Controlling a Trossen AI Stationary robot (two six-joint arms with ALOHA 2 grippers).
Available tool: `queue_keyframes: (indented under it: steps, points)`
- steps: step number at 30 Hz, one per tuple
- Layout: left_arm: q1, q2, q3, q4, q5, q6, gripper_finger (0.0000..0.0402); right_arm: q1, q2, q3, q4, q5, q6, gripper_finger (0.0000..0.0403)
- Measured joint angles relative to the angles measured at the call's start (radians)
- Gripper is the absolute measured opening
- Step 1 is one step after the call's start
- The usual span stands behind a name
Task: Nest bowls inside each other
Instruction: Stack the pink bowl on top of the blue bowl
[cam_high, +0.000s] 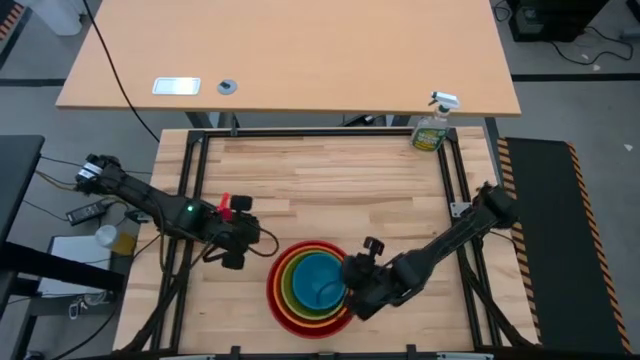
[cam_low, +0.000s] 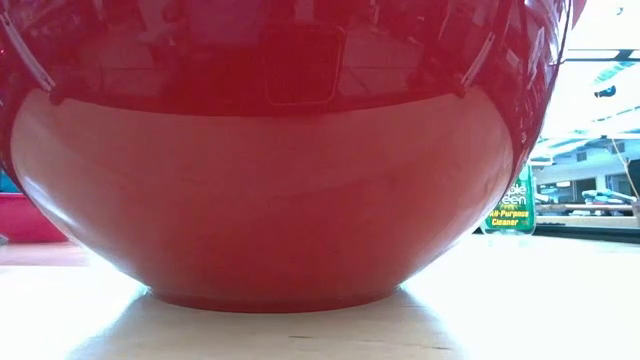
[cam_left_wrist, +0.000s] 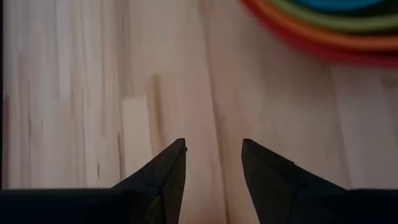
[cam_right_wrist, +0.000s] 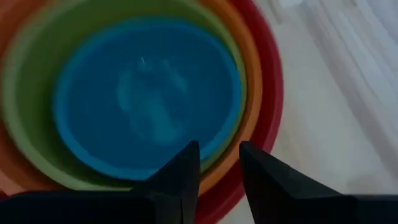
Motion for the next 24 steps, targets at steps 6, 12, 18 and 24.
queue_keyframes:
  steps: [6,12,18,24]
  points:
    - [-0.009,-0.006,0.000,-0.129,0.044,-0.102,0.0158,0.000,0.176,0.199,-0.257,-0.020,-0.022,0.0122]
    - [-0.009,-0.006,0.000,-0.200,0.134,-0.154,0.0158,0.000,0.274,0.305,-0.360,-0.058,-0.056,0.0122]
    - [-0.006,-0.002,-0.020,-0.202,0.150,-0.211,0.0158,0.017,0.238,0.346,-0.432,0.021,0.002,0.0122]
    - [0.037,0.004,-0.158,-0.214,0.151,-0.311,0.0158,0.044,0.194,0.346,-0.429,0.071,0.034,0.0122]
